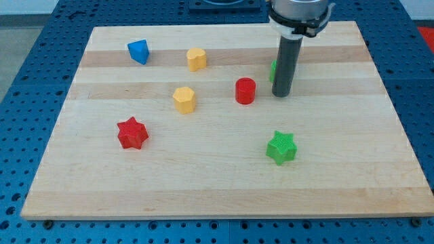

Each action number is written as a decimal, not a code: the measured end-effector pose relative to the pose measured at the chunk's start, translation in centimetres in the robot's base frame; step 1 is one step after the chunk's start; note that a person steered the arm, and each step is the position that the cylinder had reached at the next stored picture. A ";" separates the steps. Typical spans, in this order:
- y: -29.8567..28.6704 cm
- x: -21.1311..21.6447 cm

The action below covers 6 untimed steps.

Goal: Move the red circle closer to green circle

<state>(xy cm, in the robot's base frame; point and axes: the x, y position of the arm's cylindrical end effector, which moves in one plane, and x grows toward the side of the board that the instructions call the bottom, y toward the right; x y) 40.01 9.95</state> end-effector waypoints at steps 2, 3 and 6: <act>-0.2 3.7; -4.8 5.4; -17.0 4.6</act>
<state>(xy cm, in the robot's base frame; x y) 44.66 -7.04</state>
